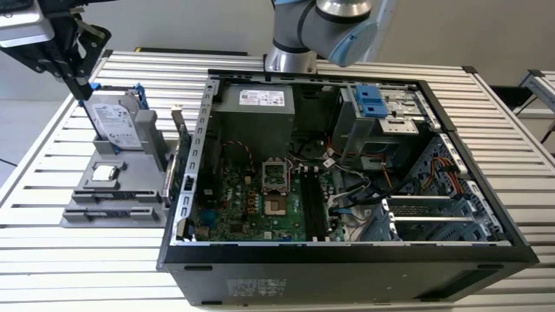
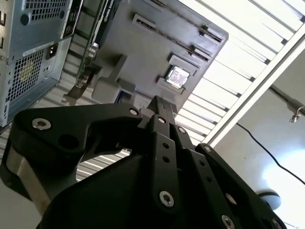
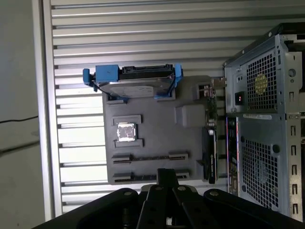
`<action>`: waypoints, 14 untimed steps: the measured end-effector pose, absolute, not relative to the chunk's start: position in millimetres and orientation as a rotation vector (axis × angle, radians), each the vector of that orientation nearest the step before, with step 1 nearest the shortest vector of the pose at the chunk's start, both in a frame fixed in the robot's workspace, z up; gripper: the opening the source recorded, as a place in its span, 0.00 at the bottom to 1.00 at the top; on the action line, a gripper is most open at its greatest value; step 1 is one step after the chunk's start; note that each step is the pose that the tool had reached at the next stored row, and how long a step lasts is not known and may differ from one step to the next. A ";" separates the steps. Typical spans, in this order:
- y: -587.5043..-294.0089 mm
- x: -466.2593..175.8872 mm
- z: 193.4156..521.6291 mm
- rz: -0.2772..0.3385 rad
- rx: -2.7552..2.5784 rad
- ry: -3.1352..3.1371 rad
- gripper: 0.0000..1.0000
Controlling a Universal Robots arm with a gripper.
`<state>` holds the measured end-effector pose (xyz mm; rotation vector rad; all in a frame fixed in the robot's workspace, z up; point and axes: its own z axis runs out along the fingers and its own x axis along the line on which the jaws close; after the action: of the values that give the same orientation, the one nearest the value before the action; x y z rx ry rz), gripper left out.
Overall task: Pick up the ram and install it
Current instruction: 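Reach for the ram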
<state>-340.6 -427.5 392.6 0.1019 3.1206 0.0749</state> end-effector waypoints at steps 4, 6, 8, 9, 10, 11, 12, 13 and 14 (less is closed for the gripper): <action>-428.2 -340.7 392.6 0.075 0.101 3.121 0.00; -428.8 -340.8 392.6 0.075 0.101 3.121 0.00; -429.8 -340.8 392.6 0.075 0.101 3.121 0.00; -430.5 -340.9 392.6 0.075 0.101 3.121 0.00; -431.3 -340.9 392.6 0.075 0.100 3.121 0.00; -432.2 -341.0 392.6 0.075 0.100 3.121 0.00; -433.2 -341.0 392.6 0.075 0.100 3.121 0.00; -434.3 -341.1 392.6 0.075 0.099 3.121 0.00; -435.4 -341.2 392.6 0.075 0.098 3.121 0.00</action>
<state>-341.2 -435.4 392.6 0.0984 3.1209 0.0752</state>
